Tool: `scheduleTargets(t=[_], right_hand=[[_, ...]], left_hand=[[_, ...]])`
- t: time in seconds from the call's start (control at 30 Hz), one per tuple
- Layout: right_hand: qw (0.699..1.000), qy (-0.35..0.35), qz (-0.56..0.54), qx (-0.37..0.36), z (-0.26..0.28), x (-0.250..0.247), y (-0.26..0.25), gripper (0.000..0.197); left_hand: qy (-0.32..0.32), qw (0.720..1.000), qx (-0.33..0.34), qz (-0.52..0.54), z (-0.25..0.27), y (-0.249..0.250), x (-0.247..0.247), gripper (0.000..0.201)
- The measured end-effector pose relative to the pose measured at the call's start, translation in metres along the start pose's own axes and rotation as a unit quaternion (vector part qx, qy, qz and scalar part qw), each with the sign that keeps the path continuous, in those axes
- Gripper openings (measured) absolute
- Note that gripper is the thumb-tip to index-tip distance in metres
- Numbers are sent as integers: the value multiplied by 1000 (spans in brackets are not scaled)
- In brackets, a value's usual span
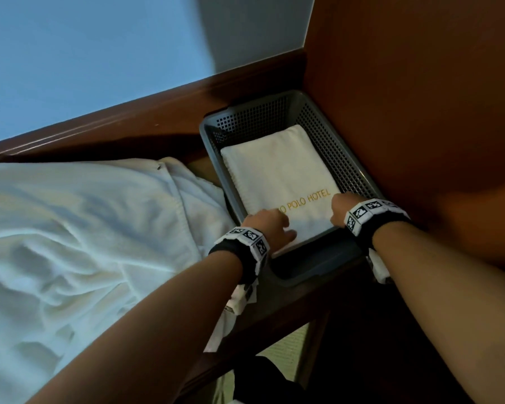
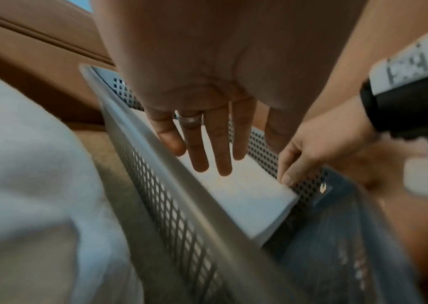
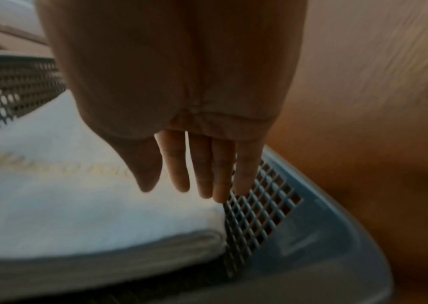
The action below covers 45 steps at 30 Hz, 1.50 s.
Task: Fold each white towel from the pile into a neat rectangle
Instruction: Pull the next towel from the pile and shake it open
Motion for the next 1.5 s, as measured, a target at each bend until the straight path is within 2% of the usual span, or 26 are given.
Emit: scheduleTargets(t=[0.07, 0.13, 0.33, 0.53, 0.77, 0.9, 1.03, 1.17, 1.3, 1.4, 1.43, 1.5], right_hand=[[999, 36, -30, -2, 8, -12, -9, 25], [996, 72, -55, -12, 21, -25, -24, 26], [984, 116, -103, -90, 87, -39, -111, 26], [955, 198, -145, -168, 184, -31, -237, 20], [934, 220, -100, -264, 283, 24, -424, 21], [923, 206, -69, -319, 321, 60, -518, 22], [915, 196, -29, -351, 339, 75, -583, 21], [920, 173, 6, -351, 336, 90, -628, 26], [928, 182, 50, -322, 320, 113, -658, 49], [926, 180, 33, -331, 309, 123, -674, 46], [924, 175, 43, -336, 306, 127, -679, 44], [919, 171, 74, -348, 305, 131, -686, 37]], left_hand=[[56, 993, -4, 101, 12, -9, -25, 34], [101, 982, -2, 159, 33, -23, -53, 25], [184, 970, -9, 159, 127, -104, -107, 17], [296, 941, -48, 157, 274, -230, -153, 20], [356, 914, -148, 126, 459, -395, -147, 22], [343, 909, -222, 90, 529, -473, -122, 22], [313, 913, -259, 44, 557, -518, -105, 23], [275, 922, -271, 2, 551, -532, -80, 19], [271, 925, -265, -5, 527, -540, -60, 51], [256, 930, -255, -70, 501, -538, -62, 71], [249, 931, -253, -87, 492, -536, -62, 71], [239, 931, -247, -122, 480, -532, -62, 57]])
Point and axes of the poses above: each hand's wrist, its own z-axis away from the middle knuckle, its own x-axis out of the palm, y = z × x, the point moved 7 cm from there along -z, towards the middle knuckle, and after that the axes turned 10 degrees about -z, right-handed, at the moved point
